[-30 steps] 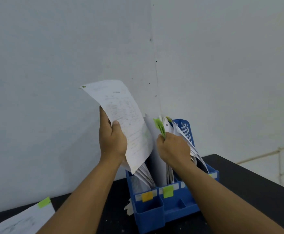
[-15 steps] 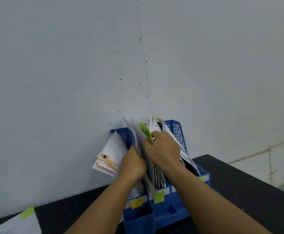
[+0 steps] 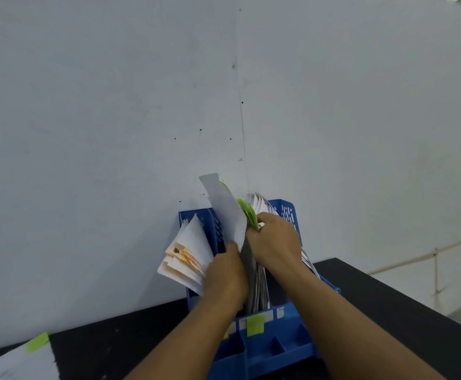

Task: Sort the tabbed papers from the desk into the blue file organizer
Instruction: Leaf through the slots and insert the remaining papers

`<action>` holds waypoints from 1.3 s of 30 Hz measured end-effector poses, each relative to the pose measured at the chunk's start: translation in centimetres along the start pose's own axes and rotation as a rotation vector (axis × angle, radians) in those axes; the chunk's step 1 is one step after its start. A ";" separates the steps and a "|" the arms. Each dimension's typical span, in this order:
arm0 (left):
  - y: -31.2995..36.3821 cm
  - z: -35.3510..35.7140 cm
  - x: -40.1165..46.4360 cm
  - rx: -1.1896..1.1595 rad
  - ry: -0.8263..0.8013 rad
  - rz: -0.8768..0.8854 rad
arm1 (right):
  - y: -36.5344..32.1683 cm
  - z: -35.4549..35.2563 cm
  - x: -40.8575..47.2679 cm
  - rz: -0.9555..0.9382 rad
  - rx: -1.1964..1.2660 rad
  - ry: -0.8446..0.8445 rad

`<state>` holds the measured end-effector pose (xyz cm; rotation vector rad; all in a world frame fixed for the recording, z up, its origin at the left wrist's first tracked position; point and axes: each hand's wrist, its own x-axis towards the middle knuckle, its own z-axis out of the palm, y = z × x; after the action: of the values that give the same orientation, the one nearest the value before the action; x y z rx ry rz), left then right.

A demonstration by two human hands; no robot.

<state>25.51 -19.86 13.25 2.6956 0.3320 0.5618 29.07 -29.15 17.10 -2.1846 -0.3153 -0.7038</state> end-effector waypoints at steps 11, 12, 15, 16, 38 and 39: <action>0.1 0.7 0.0 -0.049 -0.024 -0.068 | -0.3 -0.9 -0.1 0.028 0.037 0.008; 0.2 0.7 0.2 -0.062 -0.021 -0.064 | -0.3 -1.0 -0.1 0.028 0.034 0.006; 0.3 0.8 0.0 -0.095 0.005 -0.062 | -0.5 -1.0 -0.2 0.030 0.022 0.000; 0.3 0.9 -0.2 -0.100 0.048 -0.041 | -0.5 -1.0 -0.2 0.029 0.028 -0.001; -4.3 0.1 -6.2 -0.378 -0.024 0.051 | -0.6 1.1 -5.0 -0.275 -0.020 0.018; -5.5 -0.1 -7.3 -0.382 0.004 0.047 | -0.6 1.5 -5.8 -0.305 -0.017 0.026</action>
<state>18.06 -17.01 8.69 2.3380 0.1441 0.5788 24.62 -27.57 13.31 -2.1642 -0.6396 -0.9025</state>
